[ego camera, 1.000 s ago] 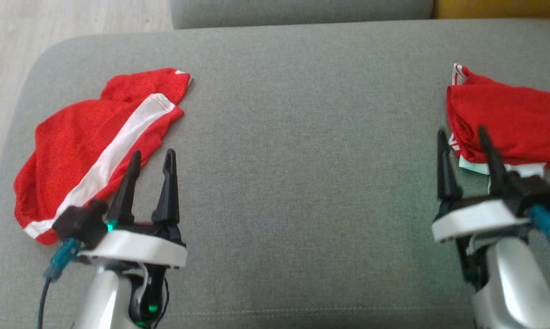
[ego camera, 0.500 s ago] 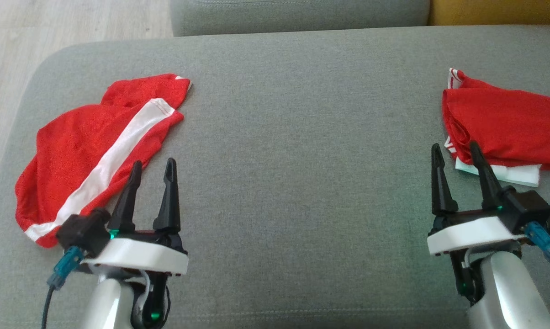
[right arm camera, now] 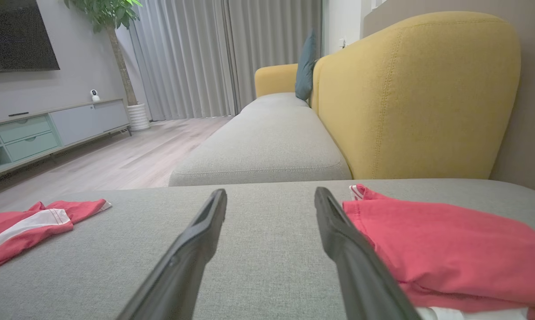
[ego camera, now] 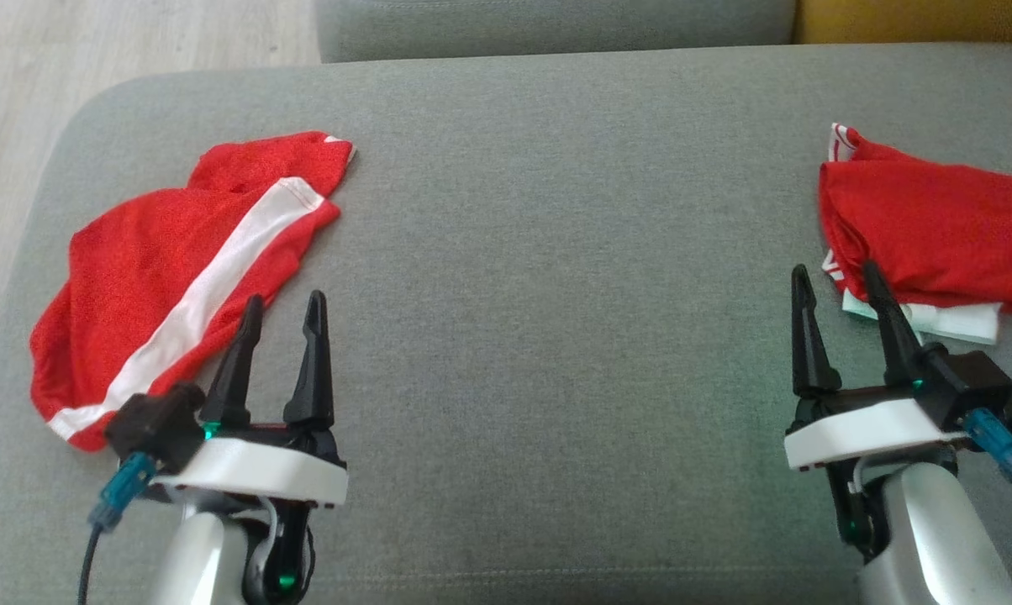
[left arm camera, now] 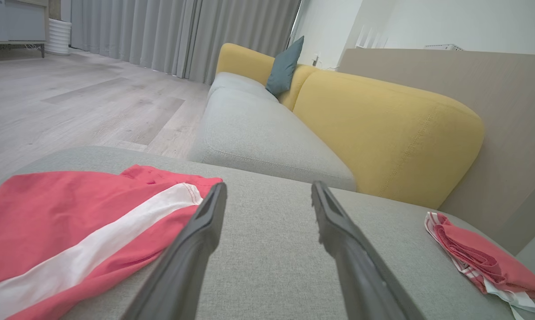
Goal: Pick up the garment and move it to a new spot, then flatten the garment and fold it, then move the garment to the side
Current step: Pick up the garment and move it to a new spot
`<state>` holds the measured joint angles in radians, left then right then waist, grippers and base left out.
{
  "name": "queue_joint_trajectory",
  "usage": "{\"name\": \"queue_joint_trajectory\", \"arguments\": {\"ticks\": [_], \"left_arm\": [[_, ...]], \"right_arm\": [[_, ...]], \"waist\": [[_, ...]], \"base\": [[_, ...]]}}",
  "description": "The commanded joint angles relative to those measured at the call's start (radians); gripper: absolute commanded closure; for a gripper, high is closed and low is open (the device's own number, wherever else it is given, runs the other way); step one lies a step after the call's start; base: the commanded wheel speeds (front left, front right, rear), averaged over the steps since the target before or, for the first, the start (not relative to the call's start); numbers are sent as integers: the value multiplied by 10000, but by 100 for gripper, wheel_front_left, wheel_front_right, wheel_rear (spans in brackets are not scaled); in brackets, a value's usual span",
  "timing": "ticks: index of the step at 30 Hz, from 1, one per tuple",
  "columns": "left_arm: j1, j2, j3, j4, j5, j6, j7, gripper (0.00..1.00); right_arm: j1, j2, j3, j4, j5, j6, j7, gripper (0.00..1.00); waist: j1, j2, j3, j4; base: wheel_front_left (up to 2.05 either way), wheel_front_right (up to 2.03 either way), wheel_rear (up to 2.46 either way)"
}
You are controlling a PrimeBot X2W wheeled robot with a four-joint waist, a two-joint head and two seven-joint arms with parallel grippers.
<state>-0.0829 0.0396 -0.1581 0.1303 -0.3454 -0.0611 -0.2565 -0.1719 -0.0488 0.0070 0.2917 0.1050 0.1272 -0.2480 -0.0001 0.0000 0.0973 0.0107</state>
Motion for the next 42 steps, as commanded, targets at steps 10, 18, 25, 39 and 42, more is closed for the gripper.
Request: {"name": "queue_joint_trajectory", "arguments": {"ticks": [10, 18, 25, 39, 42], "left_arm": [[-377, 106, 263, -299, -70, 79, -53, 0], [-327, 106, 638, -295, -72, 195, -53, 0], [-233, 106, 965, -257, -37, 222, -53, 0], [-96, 106, 1283, -221, -1, 203, -53, 0], [-170, 106, 1501, -254, 18, 194, -53, 0]], "right_arm": [[-35, -15, 500, -275, -52, 35, -108, 0], [45, -15, 904, -229, -33, 35, 35, 0], [89, -15, 1169, -146, 107, 35, 98, 0], [56, -14, 1453, 113, 346, 35, 86, 0], [-20, -14, 1498, 142, 370, 35, 82, 0]], "waist": [[1, 0, -40, 1089], [1, 0, -94, 2460], [1, 0, -139, 3366], [1, 0, -182, 4083], [1, 0, -67, 3930]], "base": [[0, 0, 0], [0, 0, 0], [0, 0, 0], [0, 0, 0], [0, 0, 0]]}}
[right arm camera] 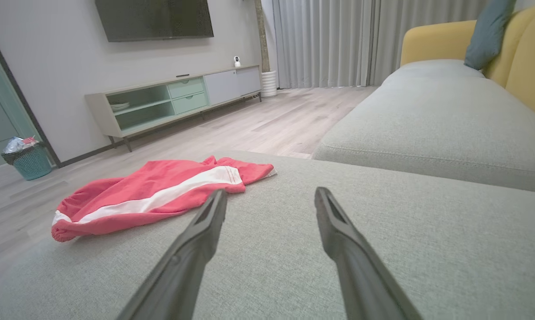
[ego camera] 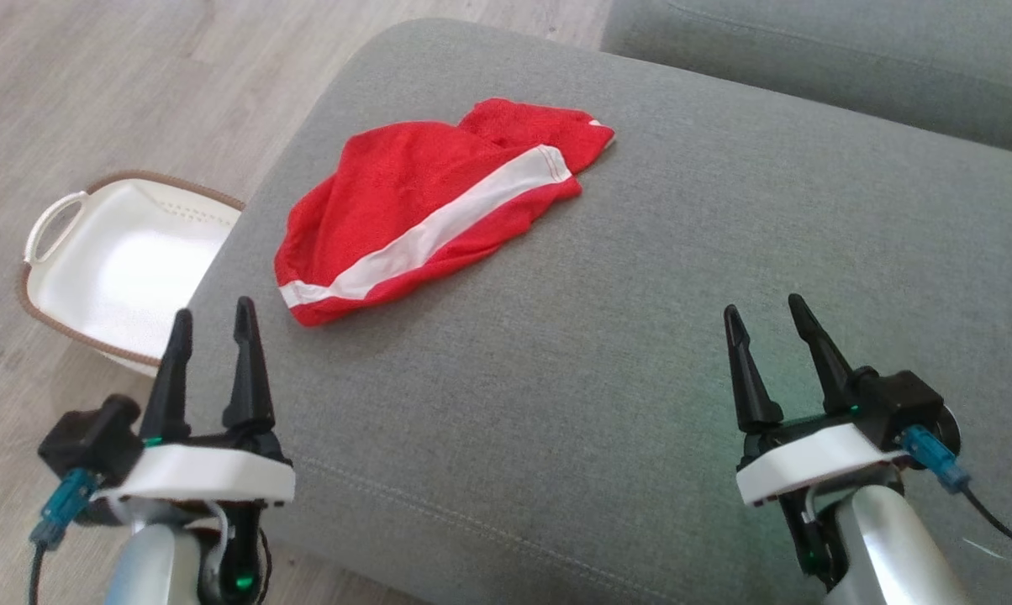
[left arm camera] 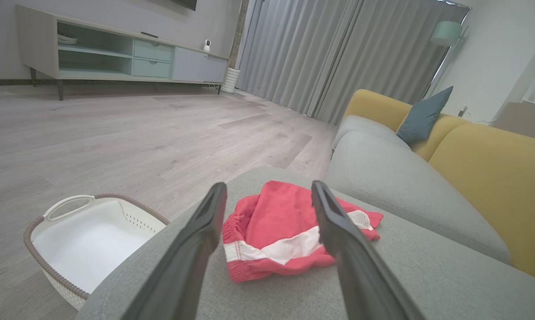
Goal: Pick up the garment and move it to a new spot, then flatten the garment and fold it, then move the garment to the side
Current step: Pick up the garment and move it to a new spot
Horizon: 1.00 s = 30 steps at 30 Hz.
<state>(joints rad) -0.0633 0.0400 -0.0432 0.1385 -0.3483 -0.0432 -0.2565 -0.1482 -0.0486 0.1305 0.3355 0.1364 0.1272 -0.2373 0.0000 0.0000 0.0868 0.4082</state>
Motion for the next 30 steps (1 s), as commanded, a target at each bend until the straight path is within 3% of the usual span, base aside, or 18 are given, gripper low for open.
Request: {"name": "queue_joint_trajectory", "arguments": {"ticks": [1, 10, 16, 20, 24, 25, 30], "left_arm": [[-397, 102, 424, -351, 46, 8, -53, 0], [-1302, 129, 1275, -125, 495, -464, -53, 0], [-2649, 795, 1236, 856, 746, -785, -53, 0], [-3962, 1559, 383, 2026, 621, -860, 189, 0], [-5423, 2499, -1306, 2909, -209, -870, 1072, 0], [-5423, 2499, -1306, 2909, -209, -870, 1072, 0], [-7034, 3624, -3341, 3735, -1778, -872, 2522, 0]], "right_arm": [[-282, -16, 247, -303, 43, 35, -25, 0], [-772, -16, -623, -775, -432, 35, 117, 0], [-1370, -16, -1656, -1565, -961, 35, 397, 0], [-1743, -16, -2236, -2343, -1348, 35, 733, 0], [-2076, -16, -2617, -3179, -1706, 35, 1124, 0], [-2076, -16, -2617, -3179, -1706, 35, 1124, 0], [-2393, -16, -2786, -4092, -1978, 35, 1566, 0]], "waist": [[0, 0, 91, -101], [0, 0, 1098, -788], [0, 0, 2127, -1319], [0, 0, 2797, -1611], [0, 0, 3434, -1879], [0, 0, 3434, -1879], [0, 0, 4151, -2208]], "base": [[0, 0, 0], [0, 0, 0], [0, 0, 0], [0, 0, 0], [0, 0, 0], [0, 0, 0], [0, 0, 0]]}}
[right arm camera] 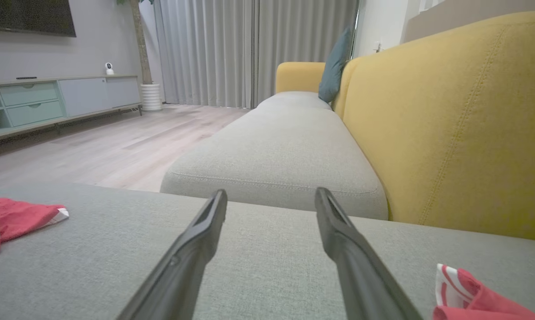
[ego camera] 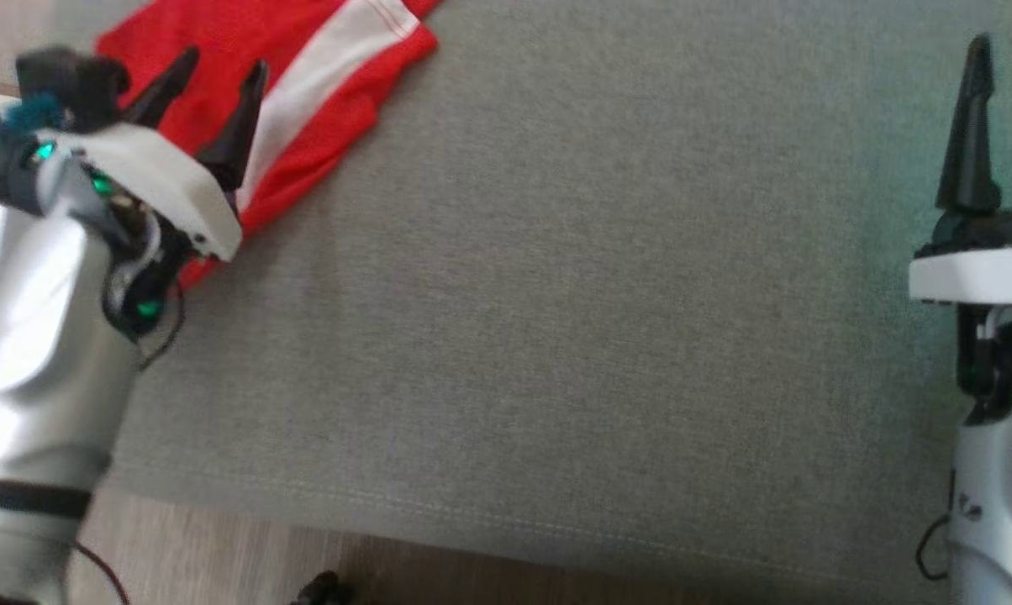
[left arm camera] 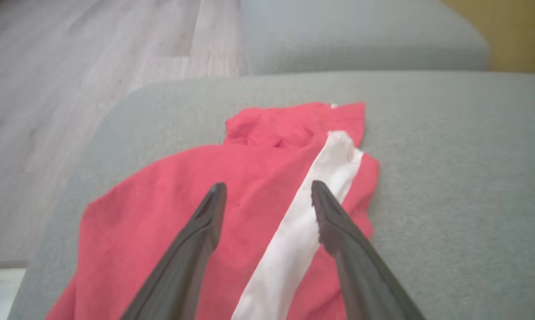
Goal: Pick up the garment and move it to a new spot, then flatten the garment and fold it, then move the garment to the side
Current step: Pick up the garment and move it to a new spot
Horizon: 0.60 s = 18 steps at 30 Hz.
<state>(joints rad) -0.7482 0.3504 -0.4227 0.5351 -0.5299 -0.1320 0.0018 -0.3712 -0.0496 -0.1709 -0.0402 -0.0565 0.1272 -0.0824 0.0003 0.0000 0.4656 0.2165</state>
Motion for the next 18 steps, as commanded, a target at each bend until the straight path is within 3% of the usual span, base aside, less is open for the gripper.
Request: {"name": "queue_joint_trajectory", "arguments": {"ticks": [1, 6, 13, 14, 15, 16, 18], "left_arm": [[-467, 741, 85, -52, -208, 16, 246, 0], [-1605, 1522, -1474, 760, -1244, 15, 1380, 0], [-2414, 2054, -2998, 1686, -2437, 14, 2162, 0], [-2471, 2086, -3187, 1782, -2628, 14, 2233, 22], [-2524, 2116, -3362, 1853, -2798, 14, 2271, 87], [-2576, 2151, -3515, 1911, -2944, 14, 2244, 100], [-2702, 2196, -3682, 2059, -3153, 14, 1932, 100]], "right_arm": [[-207, -7, 240, -471, -61, 35, 77, 0], [-284, -7, 372, -881, -59, 35, 233, 0], [-278, -7, 447, -1111, -12, 35, 272, 0], [-284, -7, 433, -1125, -11, 35, 268, 0], [-288, -7, 415, -1134, -8, 35, 262, 0], [-293, -7, 397, -1136, 0, 35, 252, 0], [-289, -7, 369, -1110, 28, 35, 222, 0]], "waist": [[-3, 0, 486, -360], [-3, 0, 973, -656], [-3, 0, 1255, -952], [-3, 0, 1255, -981], [-3, 0, 1246, -1005], [-3, 0, 1225, -1028], [-3, 0, 1139, -1068]], "base": [[0, 0, 0], [0, 0, 0], [0, 0, 0], [0, 0, 0], [0, 0, 0], [0, 0, 0], [0, 0, 0]]}}
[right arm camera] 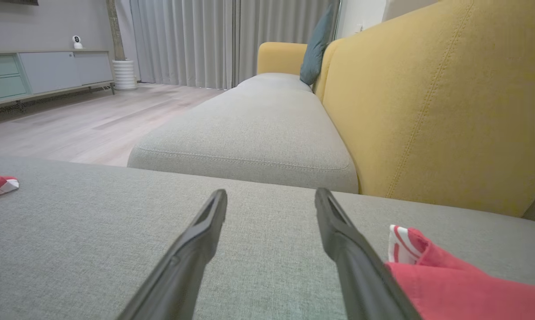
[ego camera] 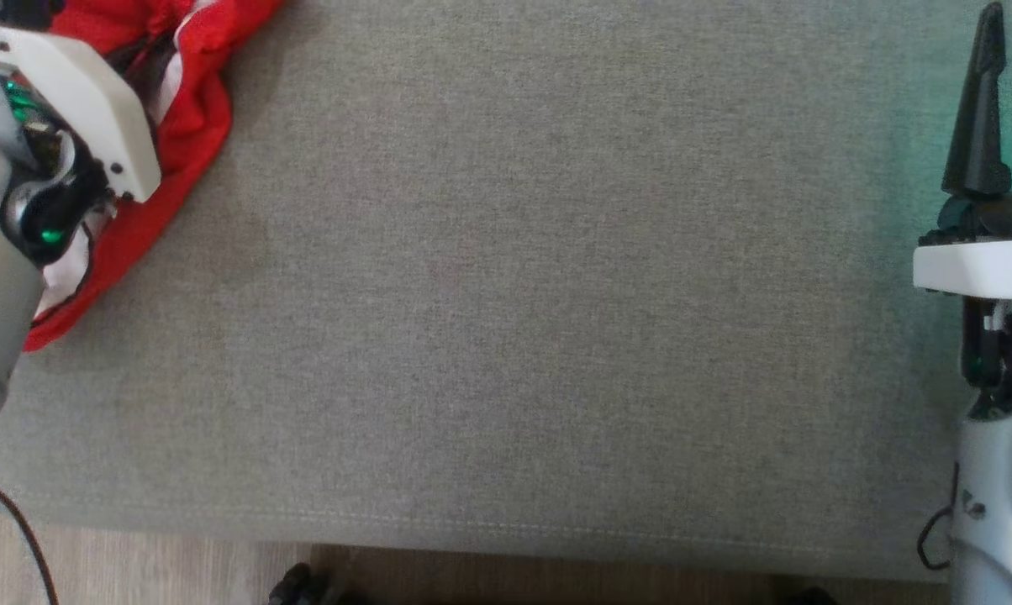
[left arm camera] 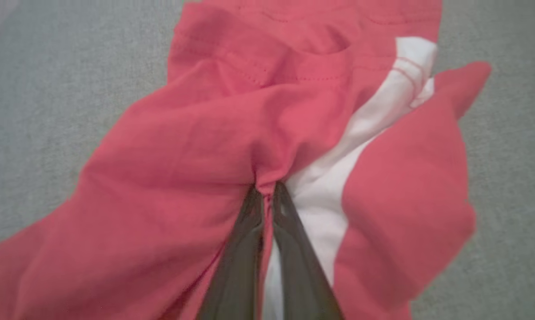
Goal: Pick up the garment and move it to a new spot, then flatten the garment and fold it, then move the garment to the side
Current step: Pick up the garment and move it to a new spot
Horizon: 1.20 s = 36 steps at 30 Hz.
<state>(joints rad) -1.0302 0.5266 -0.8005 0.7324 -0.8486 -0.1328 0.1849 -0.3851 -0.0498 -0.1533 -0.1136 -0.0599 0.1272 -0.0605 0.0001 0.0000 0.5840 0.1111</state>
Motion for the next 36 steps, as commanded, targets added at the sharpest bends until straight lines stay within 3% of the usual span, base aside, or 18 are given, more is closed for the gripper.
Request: {"name": "queue_joint_trajectory", "arguments": {"ticks": [1, 8, 14, 22, 36], "left_arm": [[44, 439, 55, 178, 25, 22, -173, 100], [-332, 168, 147, 626, 37, 22, -2585, 100], [-142, -267, 358, 493, -163, 29, -3779, 100], [454, -803, 369, -696, -285, 421, -4083, 100], [1526, -1774, -216, -3724, -204, 1857, -3713, 100]], "right_arm": [[-138, -5, 183, -341, 82, 35, -23, 0], [141, -5, 404, 164, 319, 35, -301, 0], [728, -5, 881, 826, 749, 35, -689, 0], [1374, -5, 1229, 1369, 1211, 35, -1035, 0], [1516, -5, 1341, 1570, 1542, 35, -1276, 0]], "waist": [[-1, 0, -115, -30], [-1, 0, -973, -179], [-1, 0, -2069, -458], [-1, 0, -3032, -848], [-1, 0, -3531, -1943]], "base": [[0, 0, 0], [0, 0, 0], [0, 0, 0], [0, 0, 0], [0, 0, 0]]}}
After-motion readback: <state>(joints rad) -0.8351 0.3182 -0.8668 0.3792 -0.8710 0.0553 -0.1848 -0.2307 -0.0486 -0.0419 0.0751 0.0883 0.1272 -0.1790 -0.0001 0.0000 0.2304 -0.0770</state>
